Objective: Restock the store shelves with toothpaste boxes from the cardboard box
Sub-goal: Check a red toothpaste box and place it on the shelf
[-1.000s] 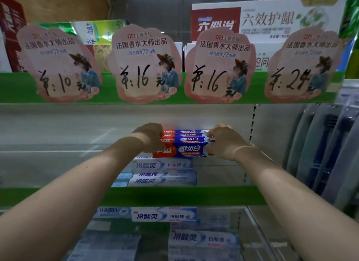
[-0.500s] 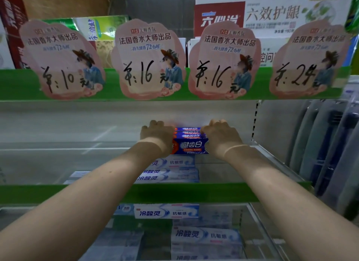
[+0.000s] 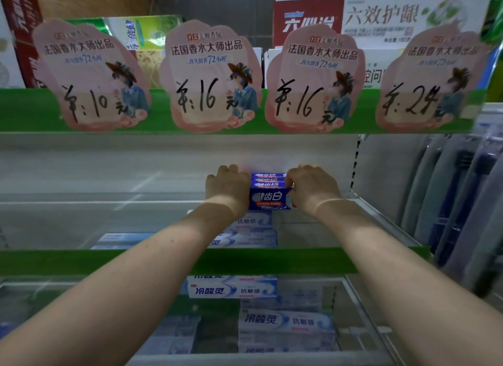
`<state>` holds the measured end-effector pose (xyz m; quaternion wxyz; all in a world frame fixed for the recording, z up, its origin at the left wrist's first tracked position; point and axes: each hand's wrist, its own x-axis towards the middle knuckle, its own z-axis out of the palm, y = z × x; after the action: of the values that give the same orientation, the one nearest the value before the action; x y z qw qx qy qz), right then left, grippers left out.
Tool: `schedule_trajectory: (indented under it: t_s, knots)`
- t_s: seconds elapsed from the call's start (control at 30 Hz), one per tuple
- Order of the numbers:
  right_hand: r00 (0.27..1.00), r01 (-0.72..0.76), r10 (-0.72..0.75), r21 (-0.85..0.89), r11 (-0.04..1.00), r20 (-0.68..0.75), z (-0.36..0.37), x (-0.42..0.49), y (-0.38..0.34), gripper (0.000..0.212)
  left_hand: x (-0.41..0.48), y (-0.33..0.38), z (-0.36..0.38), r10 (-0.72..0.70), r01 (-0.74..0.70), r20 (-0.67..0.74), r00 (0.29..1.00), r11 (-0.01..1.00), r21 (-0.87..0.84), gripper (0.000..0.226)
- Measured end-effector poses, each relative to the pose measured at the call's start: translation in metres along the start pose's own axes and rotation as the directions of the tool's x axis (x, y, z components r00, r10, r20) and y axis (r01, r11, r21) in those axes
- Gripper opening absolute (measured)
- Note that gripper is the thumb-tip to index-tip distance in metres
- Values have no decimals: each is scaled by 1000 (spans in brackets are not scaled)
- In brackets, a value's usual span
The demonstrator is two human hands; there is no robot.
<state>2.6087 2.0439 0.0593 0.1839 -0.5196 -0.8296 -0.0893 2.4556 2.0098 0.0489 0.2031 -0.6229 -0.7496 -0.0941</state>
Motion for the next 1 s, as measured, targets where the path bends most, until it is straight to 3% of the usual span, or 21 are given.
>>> schedule_trajectory:
  t_s: [0.17,0.23,0.3,0.33,0.37,0.43,0.47,0.53,0.63,0.8,1.0]
  knots:
    - [997,-65,61,74,995,48,-12,0,-10,34,0,6,-7,-61,63,42,997,997,-48,43]
    - [994,-102,110,283,954,-11,-17,-3,-16,28,-3,9,-15,-109,104,-19,994,979,-178,36]
    - [981,-111,181,574,812,-67,-20,-12,-26,19,-13,11,-24,-228,167,-80,970,871,-461,25]
    - [973,-98,212,682,725,-86,-21,-17,-33,15,-20,12,-29,-299,184,-65,952,730,-658,19]
    - [966,-74,237,770,633,-102,-23,-23,-41,12,-28,13,-33,-355,173,-29,934,522,-835,15]
    - [957,-3,265,910,414,-118,-26,-41,-59,13,-52,16,-41,-416,137,91,905,80,-987,11]
    - [957,27,268,951,308,-114,-26,-53,-67,17,-65,18,-42,-432,115,133,892,-68,-991,12]
    - [964,65,244,984,168,-106,-24,-79,-83,22,-91,20,-43,-463,56,154,873,-219,-974,16]
    - [977,60,199,996,69,-73,-16,-116,-102,21,-127,14,-39,-501,32,185,845,-297,-954,19]
    - [993,25,114,999,32,-29,3,-157,-132,16,-179,-11,-27,-566,46,245,787,-343,-938,13]
    - [1000,-14,-9,995,99,15,24,-189,-175,21,-222,-49,-19,-698,34,254,669,-313,-949,19]
